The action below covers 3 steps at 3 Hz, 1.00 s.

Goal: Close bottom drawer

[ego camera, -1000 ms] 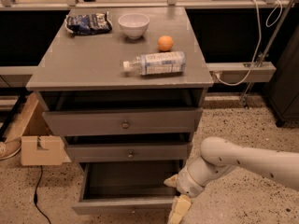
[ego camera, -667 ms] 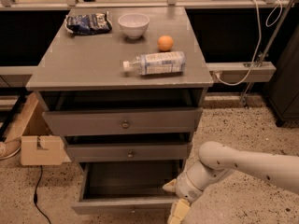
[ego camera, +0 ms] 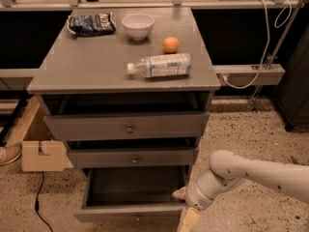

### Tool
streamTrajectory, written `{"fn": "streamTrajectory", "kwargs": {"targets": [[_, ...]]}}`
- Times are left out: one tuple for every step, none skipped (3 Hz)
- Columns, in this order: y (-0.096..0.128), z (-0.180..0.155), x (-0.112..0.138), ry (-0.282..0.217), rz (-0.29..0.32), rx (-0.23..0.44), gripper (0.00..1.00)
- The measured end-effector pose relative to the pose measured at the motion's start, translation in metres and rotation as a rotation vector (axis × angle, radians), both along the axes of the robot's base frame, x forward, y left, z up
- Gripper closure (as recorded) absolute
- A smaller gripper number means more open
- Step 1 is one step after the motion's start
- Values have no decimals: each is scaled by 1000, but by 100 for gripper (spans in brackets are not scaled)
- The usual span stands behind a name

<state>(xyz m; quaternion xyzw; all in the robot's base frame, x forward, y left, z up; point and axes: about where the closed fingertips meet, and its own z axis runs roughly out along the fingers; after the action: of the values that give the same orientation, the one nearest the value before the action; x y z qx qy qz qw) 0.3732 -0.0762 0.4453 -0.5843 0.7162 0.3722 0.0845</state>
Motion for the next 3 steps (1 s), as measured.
{"fn": "streamTrajectory", "kwargs": {"targets": [[-32,-62,10,10,57,0,0],[-49,-111,10,62,94,8,0],[-60,-171,10,120,116,17,0]]}}
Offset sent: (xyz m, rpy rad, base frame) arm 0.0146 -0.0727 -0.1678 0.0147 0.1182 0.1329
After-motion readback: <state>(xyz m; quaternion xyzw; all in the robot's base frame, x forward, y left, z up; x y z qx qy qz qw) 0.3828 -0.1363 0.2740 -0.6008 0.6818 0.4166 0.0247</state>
